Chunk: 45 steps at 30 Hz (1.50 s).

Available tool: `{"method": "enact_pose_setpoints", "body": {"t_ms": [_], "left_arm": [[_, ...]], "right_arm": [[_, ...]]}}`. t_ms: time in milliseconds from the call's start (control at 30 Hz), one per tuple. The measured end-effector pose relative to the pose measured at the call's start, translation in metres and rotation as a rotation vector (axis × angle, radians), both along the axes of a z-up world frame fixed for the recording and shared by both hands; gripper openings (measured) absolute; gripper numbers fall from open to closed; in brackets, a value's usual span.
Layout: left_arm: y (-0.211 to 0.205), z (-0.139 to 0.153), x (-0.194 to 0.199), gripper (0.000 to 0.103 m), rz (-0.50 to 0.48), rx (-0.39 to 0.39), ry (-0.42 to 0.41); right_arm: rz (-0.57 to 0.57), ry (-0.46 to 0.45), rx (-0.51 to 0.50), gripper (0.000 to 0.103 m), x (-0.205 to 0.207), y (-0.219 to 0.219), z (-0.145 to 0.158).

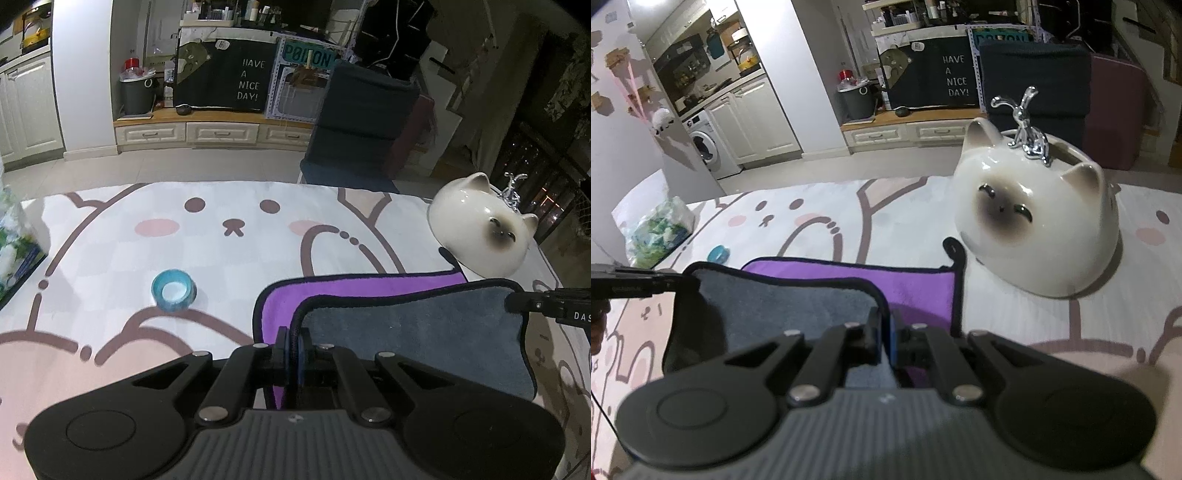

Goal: Fold towel

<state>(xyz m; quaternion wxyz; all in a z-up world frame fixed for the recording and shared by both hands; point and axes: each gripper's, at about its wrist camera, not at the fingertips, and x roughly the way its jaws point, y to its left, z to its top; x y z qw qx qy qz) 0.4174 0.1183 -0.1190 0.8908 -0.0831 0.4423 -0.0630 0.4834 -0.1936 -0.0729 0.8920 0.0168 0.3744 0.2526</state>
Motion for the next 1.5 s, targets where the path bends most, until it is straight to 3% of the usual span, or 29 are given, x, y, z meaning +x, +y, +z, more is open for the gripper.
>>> {"method": "enact_pose_setpoints", "body": {"t_ms": [500,833,900,967,1067,1167,1500], "left_arm": [[-0.006,0.006,0.044,0.004,0.004,0.052,-0.032],[-0.017,-0.005,0.053,0.006,0.002,0.104,-0.002],[-0.019,-0.006,0.052,0.016,0.007,0.124,0.009],[-0.021,-0.004,0.05,0.057,0.016,0.145,0.01],[-0.025,0.0,0.045,0.09,0.027,0.181,-0.011],[-0.032,0.003,0.039,0.1,0.032,0.219,-0.009],[-0.048,0.015,0.018,0.103,0.037,0.217,-0.007]], "right_arm": [[-0.031,-0.023,-0.023,0.006,0.04,0.01,-0.002],[-0.042,-0.046,-0.063,0.01,0.05,0.024,-0.008],[-0.036,-0.042,-0.052,0.021,0.049,0.024,-0.009],[-0.038,-0.052,-0.052,0.059,0.046,0.025,-0.009],[-0.046,-0.078,-0.065,0.081,0.039,0.027,-0.005],[-0.061,-0.083,-0.084,0.101,0.031,0.029,-0.003],[-0.126,-0.094,-0.095,0.103,0.006,0.032,0.007]]}}
